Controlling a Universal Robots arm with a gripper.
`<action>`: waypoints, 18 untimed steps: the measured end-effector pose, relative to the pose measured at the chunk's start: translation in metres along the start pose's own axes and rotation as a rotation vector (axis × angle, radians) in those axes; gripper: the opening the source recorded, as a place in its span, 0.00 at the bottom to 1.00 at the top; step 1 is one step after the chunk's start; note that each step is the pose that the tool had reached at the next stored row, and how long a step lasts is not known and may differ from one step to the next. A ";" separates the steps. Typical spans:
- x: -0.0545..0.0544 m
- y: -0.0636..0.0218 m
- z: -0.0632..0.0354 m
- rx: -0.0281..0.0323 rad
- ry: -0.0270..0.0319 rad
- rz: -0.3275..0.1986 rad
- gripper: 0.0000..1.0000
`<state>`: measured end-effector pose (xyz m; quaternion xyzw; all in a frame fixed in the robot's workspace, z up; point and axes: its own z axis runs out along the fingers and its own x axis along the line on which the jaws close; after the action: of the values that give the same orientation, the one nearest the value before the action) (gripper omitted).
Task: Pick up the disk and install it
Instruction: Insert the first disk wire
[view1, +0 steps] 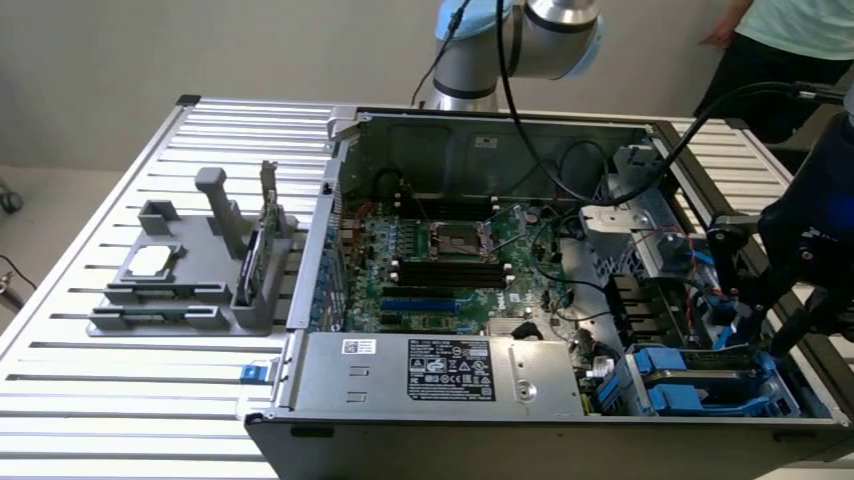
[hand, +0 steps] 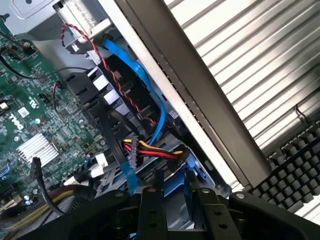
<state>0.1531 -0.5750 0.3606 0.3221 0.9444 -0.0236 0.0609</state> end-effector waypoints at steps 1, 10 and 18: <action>0.000 0.0000 0.0003 0.0016 0.0001 0.013 0.31; -0.003 -0.0039 0.0035 -0.0235 0.0244 0.055 0.31; -0.002 -0.0043 0.0088 -0.0278 0.0341 0.132 0.31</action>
<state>0.1531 -0.5805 0.3521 0.3834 0.9222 -0.0010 0.0507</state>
